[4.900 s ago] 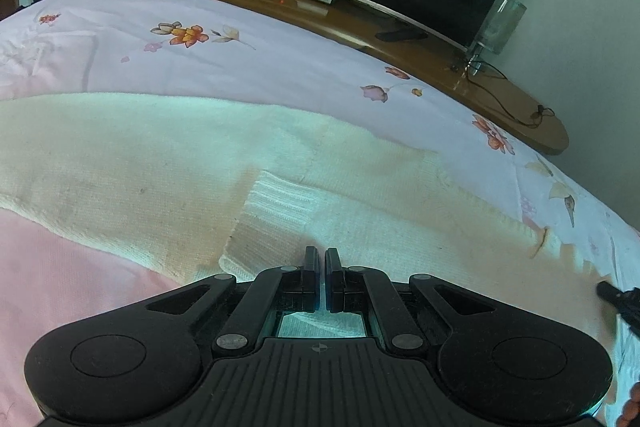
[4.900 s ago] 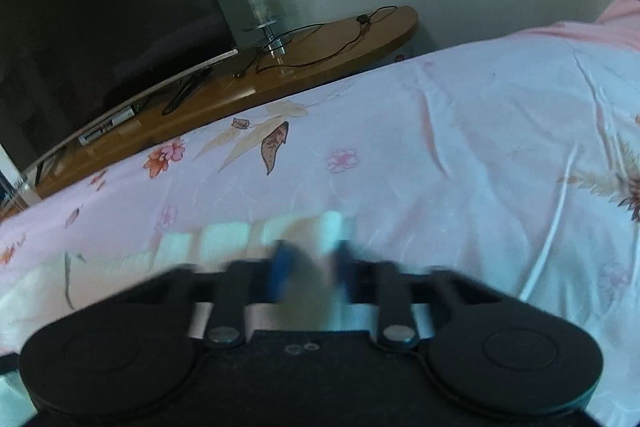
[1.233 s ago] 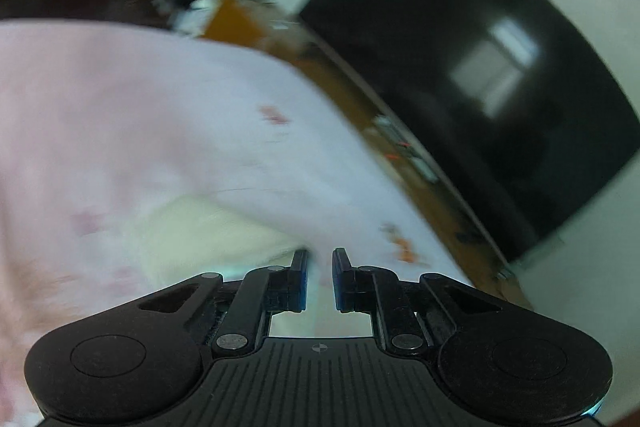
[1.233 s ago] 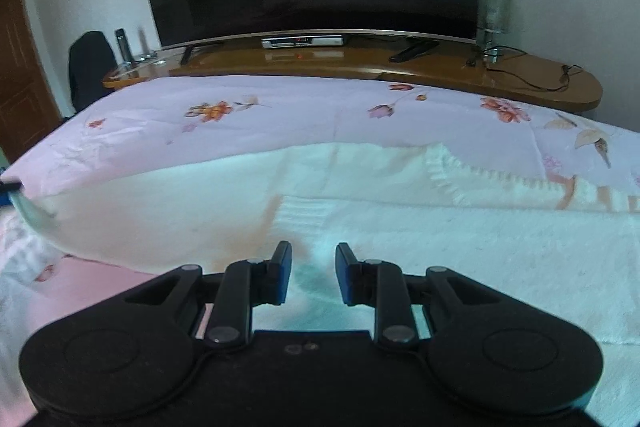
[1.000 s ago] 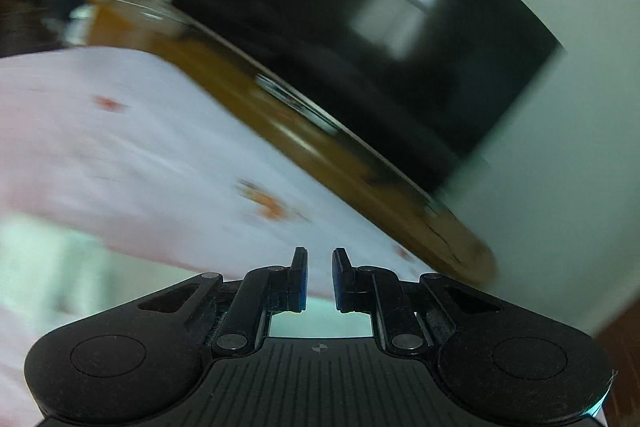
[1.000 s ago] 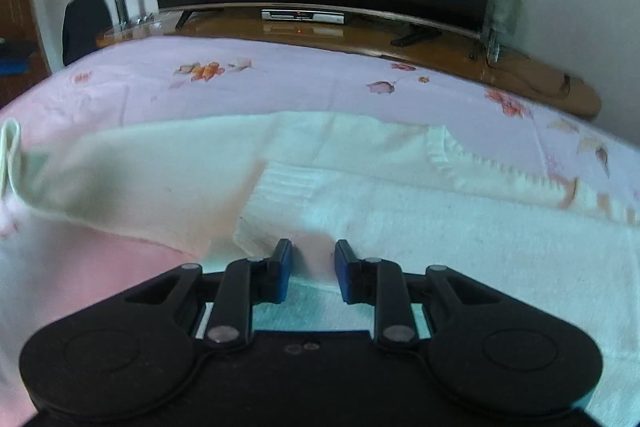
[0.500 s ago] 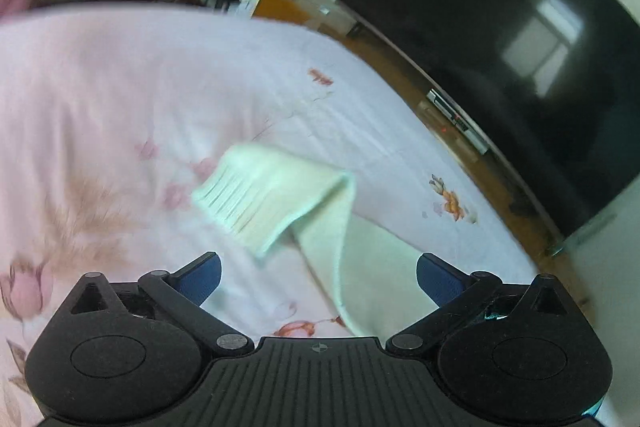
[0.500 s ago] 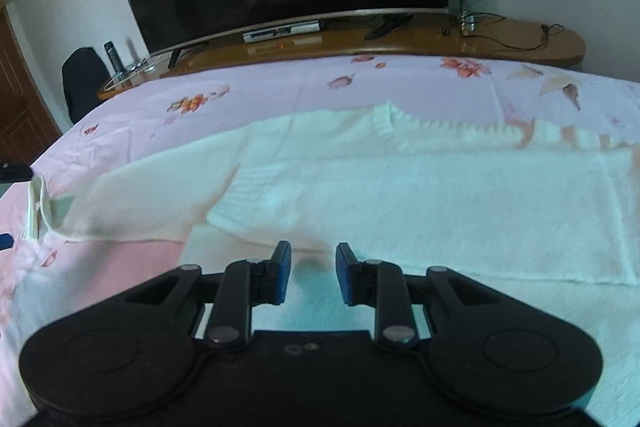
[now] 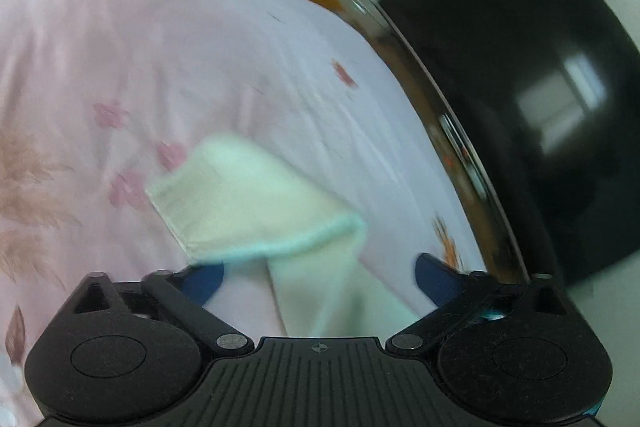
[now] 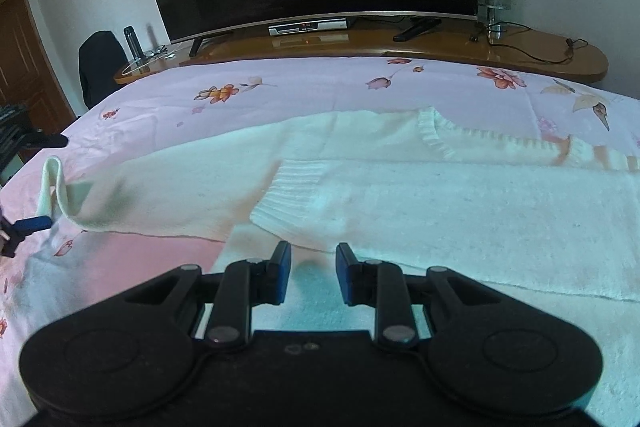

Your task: Fold small clothes

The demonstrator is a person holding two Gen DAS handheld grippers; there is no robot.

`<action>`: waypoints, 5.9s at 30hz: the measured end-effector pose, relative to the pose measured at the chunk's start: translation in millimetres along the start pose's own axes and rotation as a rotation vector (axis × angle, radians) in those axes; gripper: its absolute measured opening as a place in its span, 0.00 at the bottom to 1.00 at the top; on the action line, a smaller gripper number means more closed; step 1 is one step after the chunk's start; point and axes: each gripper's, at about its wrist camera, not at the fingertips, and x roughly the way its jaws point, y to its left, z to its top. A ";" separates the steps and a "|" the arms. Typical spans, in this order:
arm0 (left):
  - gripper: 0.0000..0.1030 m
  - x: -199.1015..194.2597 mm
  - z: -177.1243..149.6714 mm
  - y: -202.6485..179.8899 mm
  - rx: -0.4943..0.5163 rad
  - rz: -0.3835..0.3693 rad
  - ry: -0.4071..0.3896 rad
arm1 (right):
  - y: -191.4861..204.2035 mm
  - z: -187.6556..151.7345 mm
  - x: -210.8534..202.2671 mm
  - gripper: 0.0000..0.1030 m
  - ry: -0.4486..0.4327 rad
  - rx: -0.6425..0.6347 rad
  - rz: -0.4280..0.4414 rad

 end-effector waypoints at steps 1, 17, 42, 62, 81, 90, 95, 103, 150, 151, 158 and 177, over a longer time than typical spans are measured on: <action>0.76 0.5 3.9 4.1 -0.019 0.004 -0.008 | 0.0 0.1 0.4 0.25 0.001 -0.002 -0.003; 0.15 -44.5 16.3 -37.4 0.221 -0.167 -0.110 | -2.3 3.3 5.7 0.25 -0.015 0.028 -0.016; 0.87 -23.4 8.4 -52.5 0.438 -0.003 0.101 | 54.7 38.9 41.7 0.26 0.043 0.017 0.225; 0.87 30.0 47.9 -30.6 0.466 0.045 0.132 | 169.9 96.0 174.9 0.26 0.118 0.057 0.262; 0.87 -29.2 -42.2 -101.5 0.632 -0.195 0.247 | 36.6 74.9 -6.9 0.07 -0.239 0.017 -0.042; 0.87 -19.8 -132.7 -130.5 0.745 -0.160 0.370 | -97.1 18.7 -27.8 0.07 -0.157 0.227 -0.296; 0.87 -25.2 -137.2 -135.2 0.744 -0.133 0.355 | -127.0 4.5 -24.9 0.32 -0.098 0.338 -0.215; 0.87 -19.8 -132.8 -133.8 0.739 -0.088 0.324 | -163.1 -0.8 -38.2 0.41 -0.122 0.431 -0.219; 0.87 22.4 -161.7 -188.2 0.672 -0.170 0.381 | -234.8 -27.2 -65.7 0.11 -0.108 0.534 -0.211; 0.87 22.4 -162.3 -188.7 0.677 -0.171 0.379 | -230.8 -27.5 -69.9 0.09 -0.123 0.521 -0.215; 0.87 26.1 -163.6 -191.0 0.680 -0.186 0.368 | -228.8 -41.2 -83.9 0.08 -0.109 0.469 -0.300; 0.20 24.4 -177.1 -198.5 0.853 -0.151 0.276 | -216.1 -42.8 -90.1 0.19 -0.125 0.391 -0.388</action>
